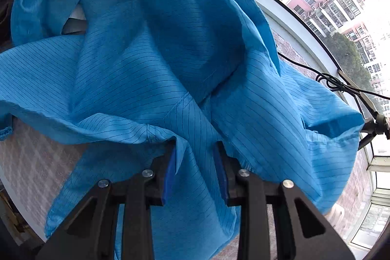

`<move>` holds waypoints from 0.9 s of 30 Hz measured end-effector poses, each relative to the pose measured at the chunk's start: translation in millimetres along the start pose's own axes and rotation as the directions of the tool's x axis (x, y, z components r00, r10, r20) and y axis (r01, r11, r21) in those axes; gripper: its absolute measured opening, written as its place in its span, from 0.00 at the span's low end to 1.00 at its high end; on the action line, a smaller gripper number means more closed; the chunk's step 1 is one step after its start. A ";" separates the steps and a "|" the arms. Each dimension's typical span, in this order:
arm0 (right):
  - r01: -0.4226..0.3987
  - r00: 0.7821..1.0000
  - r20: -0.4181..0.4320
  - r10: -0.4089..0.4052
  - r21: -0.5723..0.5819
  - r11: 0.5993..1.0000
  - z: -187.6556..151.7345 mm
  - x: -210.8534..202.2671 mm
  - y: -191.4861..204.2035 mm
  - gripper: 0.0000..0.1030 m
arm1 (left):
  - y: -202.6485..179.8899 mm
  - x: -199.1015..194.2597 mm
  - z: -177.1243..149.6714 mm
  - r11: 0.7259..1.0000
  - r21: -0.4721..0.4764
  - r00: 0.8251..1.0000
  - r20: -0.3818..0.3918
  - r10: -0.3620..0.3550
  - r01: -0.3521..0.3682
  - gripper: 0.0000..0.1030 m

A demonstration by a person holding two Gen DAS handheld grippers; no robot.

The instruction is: Fold clothes

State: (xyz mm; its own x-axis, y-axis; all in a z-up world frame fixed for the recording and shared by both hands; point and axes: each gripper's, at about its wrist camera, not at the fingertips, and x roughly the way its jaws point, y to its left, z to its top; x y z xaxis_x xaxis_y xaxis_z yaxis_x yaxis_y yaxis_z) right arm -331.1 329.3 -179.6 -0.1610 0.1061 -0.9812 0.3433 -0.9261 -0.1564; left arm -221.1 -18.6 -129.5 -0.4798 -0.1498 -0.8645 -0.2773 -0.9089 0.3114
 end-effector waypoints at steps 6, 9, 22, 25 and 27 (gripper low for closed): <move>-0.033 0.999 -0.026 0.030 -0.090 0.995 -14.3 -12.8 15.8 0.30 | -21.5 -21.5 -67.7 0.991 0.129 0.998 -0.053 0.025 -0.018 0.44; -0.015 1.000 -0.011 0.014 -0.164 0.986 -26.7 -31.4 24.0 0.33 | -27.0 2.5 -98.0 0.970 0.238 0.984 -0.159 0.084 -0.044 0.45; 0.058 0.998 0.050 -0.045 -0.288 0.956 -82.0 -86.8 49.1 0.38 | -41.7 -39.5 -105.4 0.928 0.048 0.924 -0.124 -0.362 0.370 0.43; 0.007 0.996 0.094 0.015 -0.230 0.973 -111.9 -112.2 41.8 0.38 | -104.4 -36.1 -104.0 0.855 0.101 0.858 -0.141 -0.494 0.509 0.43; -0.036 0.990 0.126 0.061 -0.192 0.981 -151.3 -124.0 48.1 0.42 | -145.8 -31.1 -104.8 0.811 0.137 0.821 -0.167 -0.546 0.568 0.42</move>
State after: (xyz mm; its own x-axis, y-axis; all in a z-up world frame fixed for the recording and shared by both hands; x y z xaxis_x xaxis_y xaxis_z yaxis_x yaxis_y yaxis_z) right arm -154.6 326.4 -82.5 -0.2554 0.0031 -0.9668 0.5204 -0.8423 -0.1402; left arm -78.6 77.7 -189.4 -0.1037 0.3088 -0.9455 -0.6120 -0.7692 -0.1841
